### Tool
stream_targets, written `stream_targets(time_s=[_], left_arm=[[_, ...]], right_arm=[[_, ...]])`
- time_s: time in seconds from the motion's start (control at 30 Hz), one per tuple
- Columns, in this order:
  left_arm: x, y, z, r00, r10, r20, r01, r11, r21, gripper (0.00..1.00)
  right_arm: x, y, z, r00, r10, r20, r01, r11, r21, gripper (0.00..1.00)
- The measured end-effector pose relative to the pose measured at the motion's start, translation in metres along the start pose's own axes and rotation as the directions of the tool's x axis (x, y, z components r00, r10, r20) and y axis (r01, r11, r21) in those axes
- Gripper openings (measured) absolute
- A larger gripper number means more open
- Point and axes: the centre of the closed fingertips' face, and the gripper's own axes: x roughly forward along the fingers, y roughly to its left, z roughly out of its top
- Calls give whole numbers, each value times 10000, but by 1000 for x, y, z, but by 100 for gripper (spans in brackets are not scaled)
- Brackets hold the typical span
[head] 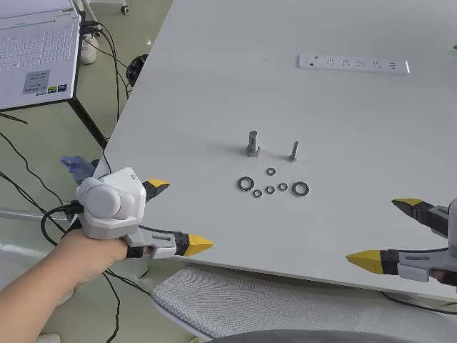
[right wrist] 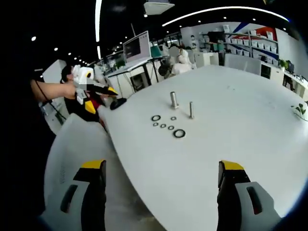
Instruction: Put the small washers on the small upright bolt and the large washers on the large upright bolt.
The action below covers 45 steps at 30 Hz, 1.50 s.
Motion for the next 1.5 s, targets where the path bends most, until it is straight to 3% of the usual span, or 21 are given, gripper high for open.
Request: stream_targets(time_s=[0.3,0.5,0.93,1.27,1.5], left_arm=[[-2,3,7,10000,35,70,-36,9999,107,84],[-2,2,7,10000,39,20,-39,10000,52,83],[-2,-3,2,9999,79,-150,-78,10000,30,83],[2,-11,1,9997,3,-254,-2,10000,41,83],[3,-11,-5,9997,-46,-225,46,10000,-32,84]], right_arm=[[0,-1,5,10000,13,60,-14,9999,166,92],[-2,-2,5,9998,25,185,-25,10000,-18,91],[-5,-5,-3,9997,201,-154,-201,9998,-37,89],[1,0,17,9992,395,-112,-396,9991,-124,83],[16,4,38,9990,425,-112,-428,9987,-272,80]])
